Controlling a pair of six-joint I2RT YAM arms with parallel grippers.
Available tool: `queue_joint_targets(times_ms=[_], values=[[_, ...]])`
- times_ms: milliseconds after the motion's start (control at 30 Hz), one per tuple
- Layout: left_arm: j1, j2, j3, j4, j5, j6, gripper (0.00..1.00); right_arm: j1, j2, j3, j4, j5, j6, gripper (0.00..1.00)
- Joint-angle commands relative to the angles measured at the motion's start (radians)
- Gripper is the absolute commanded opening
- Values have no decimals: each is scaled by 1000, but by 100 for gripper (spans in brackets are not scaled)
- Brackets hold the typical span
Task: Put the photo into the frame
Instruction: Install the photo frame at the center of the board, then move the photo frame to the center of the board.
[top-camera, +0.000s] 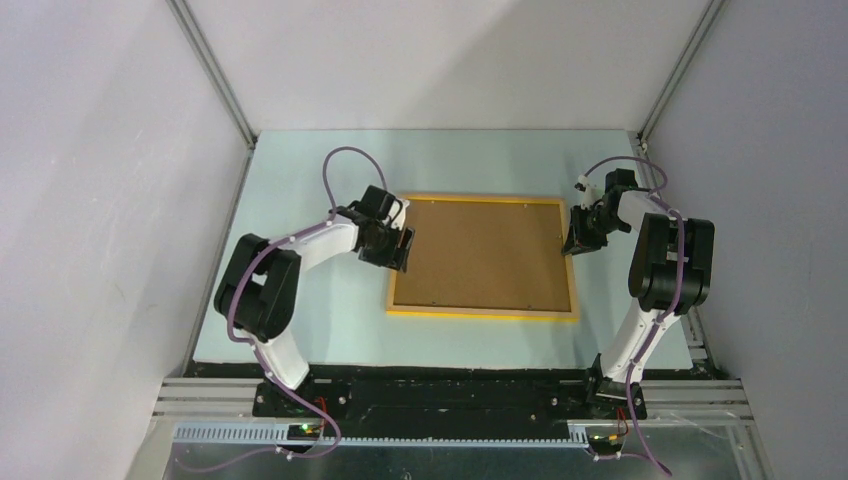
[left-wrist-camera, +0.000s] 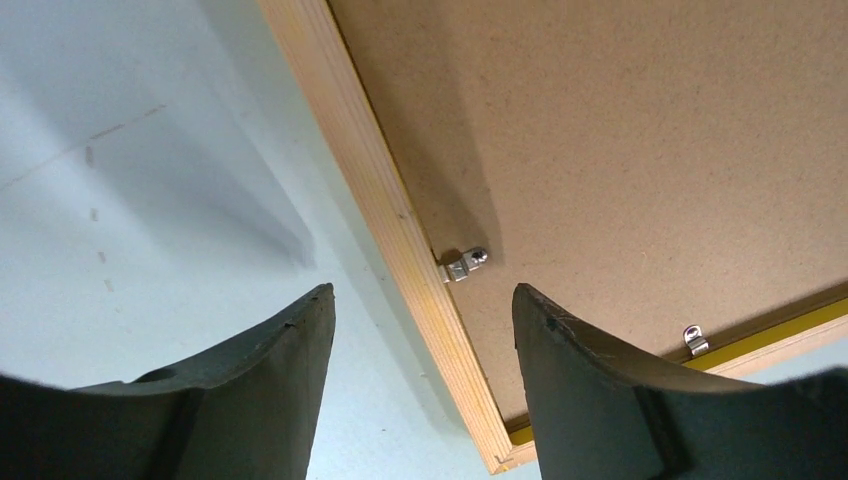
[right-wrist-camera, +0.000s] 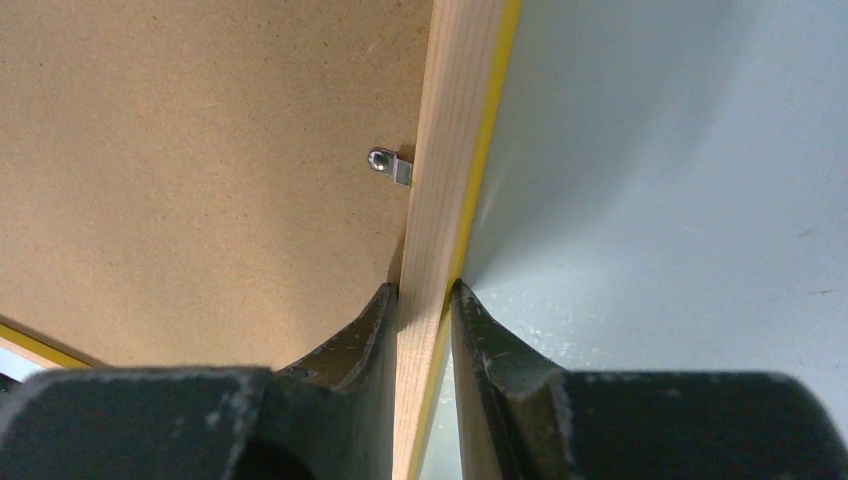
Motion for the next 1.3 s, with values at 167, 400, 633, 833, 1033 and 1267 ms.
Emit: queue_joint_targets(times_ms=[167,400,633,833,1033,1267], values=[[70,36,157,0,0,25,70,1,-18,-6,44,-11,3,0],[81,140,238,-1,29,-19,65,3,-30,-5,38,-10,5,0],[88,183,242,2,26,-50,56,-3,-28,-6,30,-24,6,0],[89,200,231,13,31,-58,45,0,-26,-6,38,-30,10,0],[92,225,246,17,42,-59,29,12,-23,-6,50,-23,12,0],[122,256,282,15,52,-53,3,47,-2,18,45,-6,6,0]])
